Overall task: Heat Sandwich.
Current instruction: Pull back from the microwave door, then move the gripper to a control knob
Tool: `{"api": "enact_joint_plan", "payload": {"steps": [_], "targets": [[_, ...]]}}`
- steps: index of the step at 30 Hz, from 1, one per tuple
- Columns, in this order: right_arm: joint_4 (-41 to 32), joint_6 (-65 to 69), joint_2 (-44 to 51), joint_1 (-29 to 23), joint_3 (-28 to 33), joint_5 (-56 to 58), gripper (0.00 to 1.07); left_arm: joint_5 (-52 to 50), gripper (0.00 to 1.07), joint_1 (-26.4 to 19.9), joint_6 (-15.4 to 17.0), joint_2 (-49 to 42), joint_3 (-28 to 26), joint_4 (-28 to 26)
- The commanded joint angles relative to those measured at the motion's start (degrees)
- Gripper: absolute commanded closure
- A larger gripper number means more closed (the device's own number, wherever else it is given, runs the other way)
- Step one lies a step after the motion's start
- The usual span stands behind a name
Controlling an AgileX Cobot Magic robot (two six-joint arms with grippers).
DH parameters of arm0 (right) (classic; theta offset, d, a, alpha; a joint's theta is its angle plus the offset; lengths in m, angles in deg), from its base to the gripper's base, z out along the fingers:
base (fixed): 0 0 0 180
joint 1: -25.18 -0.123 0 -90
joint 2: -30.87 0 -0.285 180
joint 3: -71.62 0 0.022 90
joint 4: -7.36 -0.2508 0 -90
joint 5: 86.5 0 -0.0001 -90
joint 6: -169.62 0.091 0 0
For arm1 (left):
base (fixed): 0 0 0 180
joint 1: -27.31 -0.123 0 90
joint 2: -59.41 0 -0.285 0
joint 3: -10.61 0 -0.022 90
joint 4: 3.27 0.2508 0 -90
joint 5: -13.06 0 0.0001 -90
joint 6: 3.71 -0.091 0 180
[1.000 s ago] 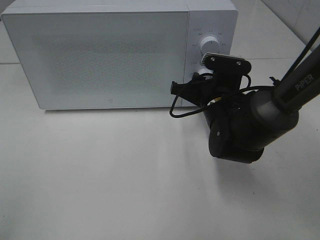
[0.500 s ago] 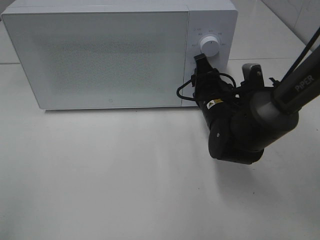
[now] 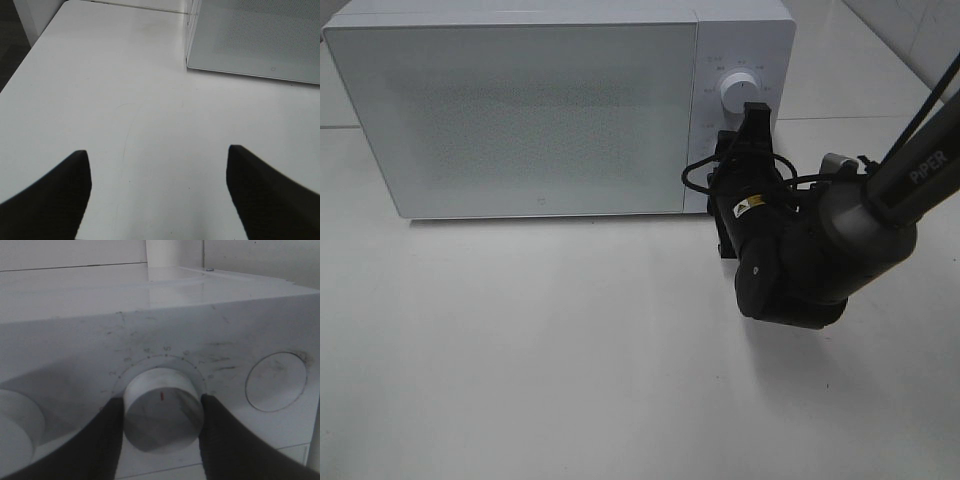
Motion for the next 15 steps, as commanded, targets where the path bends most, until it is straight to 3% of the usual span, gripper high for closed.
{"api": "enact_joint_plan", "payload": {"steps": [1, 8, 11, 12, 13, 15], "targets": [[2.01, 0.0, 0.74, 0.34, -1.38, -9.8, 1.07, -0.74, 0.35, -0.11, 0.34, -1.32, 0.06, -0.06], [2.23, -1.6, 0.74, 0.34, -1.38, -9.85, 1.01, -0.74, 0.35, -0.11, 0.34, -1.32, 0.06, -0.06], [3.09, -1.6, 0.8, 0.34, -1.38, -9.85, 0.84, -0.74, 0.35, -0.11, 0.34, -1.32, 0.06, -0.06], [3.09, -1.6, 0.8, 0.34, -1.38, -9.85, 0.84, -0.74, 0.35, -0.11, 0.34, -1.32, 0.06, -0.06], [3.61, -1.6, 0.92, 0.34, -1.38, -9.85, 0.72, -0.74, 0.35, -0.11, 0.34, -1.32, 0.06, -0.06], [3.95, -2.35, 1.15, 0.34, -1.32, -9.85, 0.59, -0.74, 0.35, -0.11, 0.34, -1.32, 0.06, -0.06]]}}
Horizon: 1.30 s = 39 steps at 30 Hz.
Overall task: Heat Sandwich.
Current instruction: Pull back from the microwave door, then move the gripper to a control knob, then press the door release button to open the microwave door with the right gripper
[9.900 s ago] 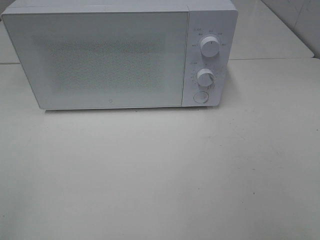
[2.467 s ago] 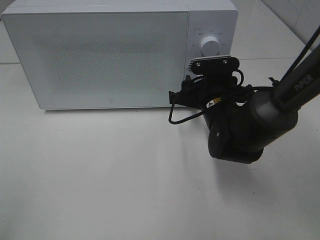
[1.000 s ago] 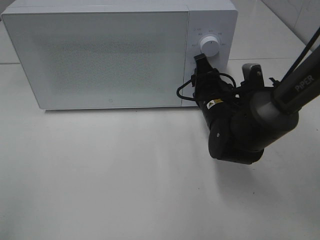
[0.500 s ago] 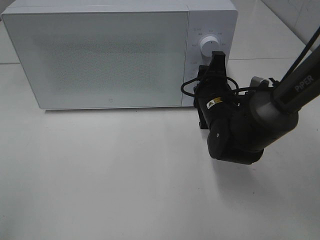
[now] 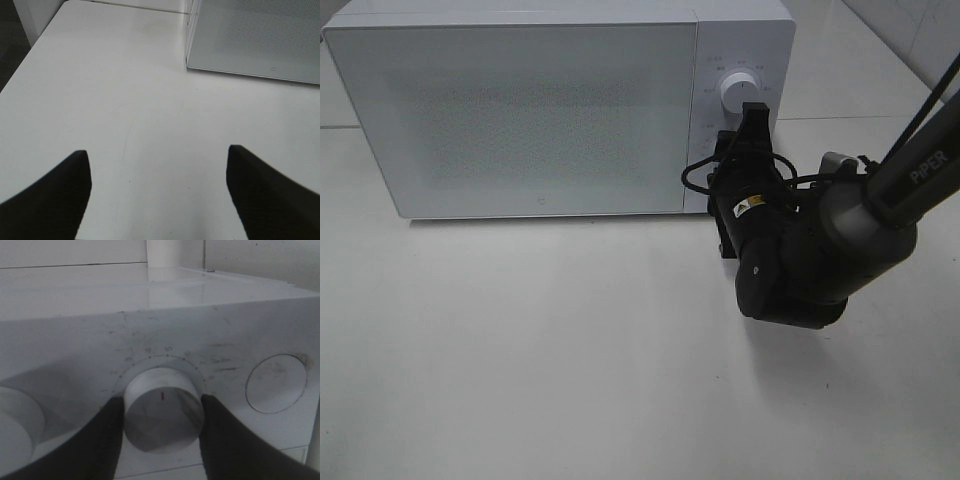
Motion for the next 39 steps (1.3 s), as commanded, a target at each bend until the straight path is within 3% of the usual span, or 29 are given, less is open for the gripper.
{"api": "enact_joint_plan", "payload": {"steps": [1, 2, 3, 6, 15, 26, 33, 37, 39], "targets": [[4.18, -2.01, 1.43, 0.4, -1.15, -9.85, 0.52, -0.74, 0.35, -0.11, 0.34, -1.32, 0.06, -0.06], [4.18, -2.01, 1.43, 0.4, -1.15, -9.85, 0.52, -0.74, 0.35, -0.11, 0.34, -1.32, 0.06, -0.06], [5.56, -3.27, 2.58, 0.4, 0.0, -9.85, 0.4, -0.74, 0.35, -0.11, 0.34, -1.32, 0.06, -0.06], [6.99, -7.05, 5.84, 0.4, 3.95, -9.85, 0.28, -0.74, 0.35, -0.11, 0.34, -1.32, 0.06, -0.06], [7.62, -9.68, 12.32, 0.4, 12.95, -9.85, 0.37, -0.74, 0.35, -0.11, 0.34, -1.32, 0.06, -0.06], [14.9, -18.68, 21.72, 0.4, 23.09, -9.68, 0.37, -0.74, 0.35, -0.11, 0.34, -1.32, 0.06, -0.06], [16.62, -36.21, 28.42, 0.4, 31.11, -9.34, 0.37, -0.74, 0.35, -0.11, 0.34, -1.32, 0.06, -0.06], [22.57, -51.62, 32.2, 0.4, 32.95, -5.61, 0.37, -0.74, 0.35, -0.11, 0.34, -1.32, 0.06, -0.06], [28.88, -59.42, 35.81, 0.57, 32.14, 2.46, 0.37, -0.74, 0.35, -0.11, 0.34, -1.32, 0.06, -0.06]]}}
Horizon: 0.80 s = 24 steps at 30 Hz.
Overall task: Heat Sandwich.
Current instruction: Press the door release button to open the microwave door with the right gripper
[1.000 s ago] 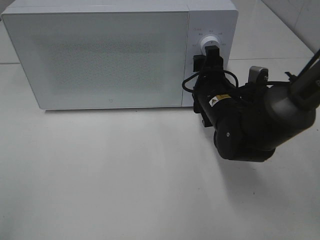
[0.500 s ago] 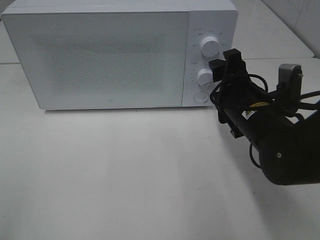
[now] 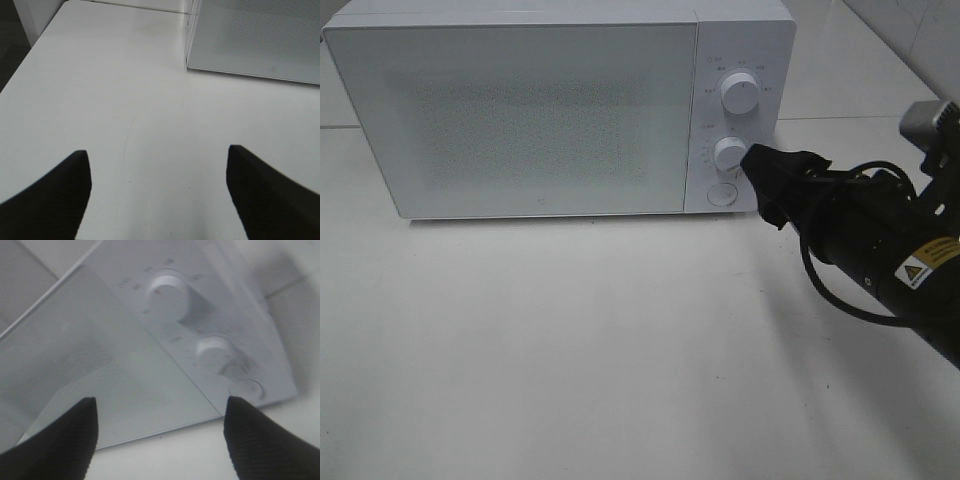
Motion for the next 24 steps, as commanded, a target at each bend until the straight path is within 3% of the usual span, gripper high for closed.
{"api": "enact_joint_plan", "payload": {"steps": [1, 3, 4, 7, 10, 13, 14, 16, 19, 21, 24], "targets": [[7.73, -10.14, 4.3, 0.29, -1.38, 4.58, 0.37, -0.74, 0.35, -0.11, 0.34, -1.32, 0.06, -0.06], [8.71, -12.55, 5.39, 0.29, -2.29, 9.05, 0.37, -0.74, 0.35, -0.11, 0.34, -1.32, 0.06, -0.06], [9.74, -17.93, 7.28, 0.29, -4.3, 19.25, 0.37, -0.74, 0.35, -0.11, 0.34, -1.32, 0.06, -0.06], [9.97, -24.41, 8.88, 0.29, -6.76, 29.45, 0.37, -0.74, 0.35, -0.11, 0.34, -1.32, 0.06, -0.06], [9.4, -35.35, 9.85, 0.29, -13.12, 50.82, 0.37, -0.74, 0.35, -0.11, 0.34, -1.32, 0.06, -0.06], [9.4, -38.56, 9.85, 0.69, -16.44, 59.99, 0.37, -0.74, 0.35, -0.11, 0.34, -1.32, 0.06, -0.06], [9.45, -39.13, 9.85, 2.29, -19.37, 67.61, 0.37, -0.74, 0.35, -0.11, 0.34, -1.32, 0.06, -0.06], [9.63, -39.13, 9.85, 3.44, -20.97, 70.93, 0.37, -0.74, 0.35, -0.11, 0.34, -1.32, 0.06, -0.06], [9.63, -36.21, 9.85, 11.17, -26.93, 85.2, 0.37, -0.74, 0.35, -0.11, 0.34, -1.32, 0.06, -0.06], [9.63, -35.7, 9.85, 13.01, -28.36, 88.06, 0.37, -0.74, 0.35, -0.11, 0.34, -1.32, 0.06, -0.06], [10.94, -35.52, 9.85, 18.33, -32.72, 101.41, 0.37, -0.74, 0.35, -0.11, 0.34, -1.32, 0.06, -0.06]]}}
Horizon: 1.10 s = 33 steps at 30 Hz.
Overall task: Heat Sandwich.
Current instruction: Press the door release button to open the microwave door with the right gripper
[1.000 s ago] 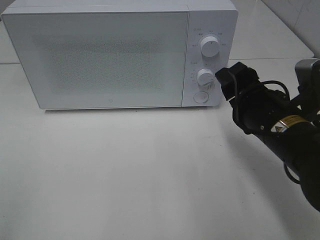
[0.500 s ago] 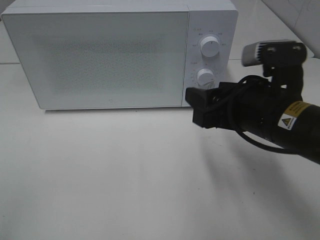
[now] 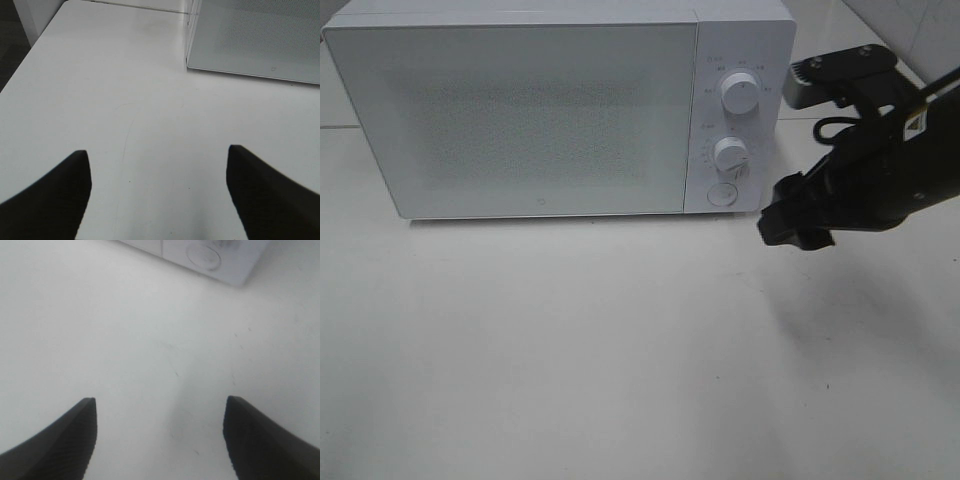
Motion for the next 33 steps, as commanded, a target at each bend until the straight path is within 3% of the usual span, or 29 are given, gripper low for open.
{"api": "enact_joint_plan", "payload": {"steps": [1, 5, 11, 20, 24, 33], "targets": [[2.01, 0.46, 0.63, 3.95, -3.61, 12.09, 0.37, -0.74, 0.35, -0.11, 0.34, -1.32, 0.06, -0.06], [2.35, 0.74, 0.86, 6.53, -5.56, 22.8, 0.37, -0.74, 0.35, -0.11, 0.34, -1.32, 0.06, -0.06], [3.09, 2.06, 3.84, 9.05, -3.9, 27.62, 0.37, -0.74, 0.35, -0.11, 0.34, -1.32, 0.06, -0.06], [3.38, 3.9, 18.28, 10.14, 7.28, 26.47, 0.37, -0.74, 0.35, -0.11, 0.34, -1.32, 0.06, -0.06], [3.38, 5.67, 30.94, 10.14, 13.64, 26.81, 0.37, -0.74, 0.35, -0.11, 0.34, -1.32, 0.06, -0.06], [3.55, 7.62, 46.98, 10.14, 15.18, 25.78, 0.37, -0.74, 0.35, -0.11, 0.34, -1.32, 0.06, -0.06]]}}
